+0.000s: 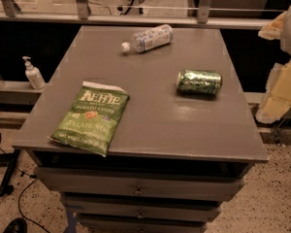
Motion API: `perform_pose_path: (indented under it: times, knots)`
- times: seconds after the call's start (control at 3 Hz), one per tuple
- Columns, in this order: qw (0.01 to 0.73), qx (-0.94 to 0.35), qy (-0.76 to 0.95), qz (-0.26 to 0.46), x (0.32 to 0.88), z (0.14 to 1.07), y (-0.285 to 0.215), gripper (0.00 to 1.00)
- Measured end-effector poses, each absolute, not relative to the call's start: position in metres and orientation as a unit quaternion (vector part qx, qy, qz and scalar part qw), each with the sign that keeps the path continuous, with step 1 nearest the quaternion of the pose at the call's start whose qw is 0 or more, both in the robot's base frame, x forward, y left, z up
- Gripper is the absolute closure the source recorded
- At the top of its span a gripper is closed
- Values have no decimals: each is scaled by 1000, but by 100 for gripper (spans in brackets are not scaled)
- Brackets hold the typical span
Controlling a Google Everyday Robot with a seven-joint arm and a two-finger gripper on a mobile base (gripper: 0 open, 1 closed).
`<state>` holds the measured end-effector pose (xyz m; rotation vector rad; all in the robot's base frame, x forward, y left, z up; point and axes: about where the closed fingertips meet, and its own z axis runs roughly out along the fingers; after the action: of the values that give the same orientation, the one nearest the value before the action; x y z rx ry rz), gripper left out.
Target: Place green can upright
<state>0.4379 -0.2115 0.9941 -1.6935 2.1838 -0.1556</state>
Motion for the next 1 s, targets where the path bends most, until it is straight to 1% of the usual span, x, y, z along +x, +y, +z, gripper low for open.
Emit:
perform_pose_path:
  times: [0.33,0.67,1.0]
  knots:
    - [187,-601,775,-55,438,995,-211,0]
    - [215,-606,765,-43,464,995,-204,0]
    - [244,-616,749,-23,500,993,-184,0]
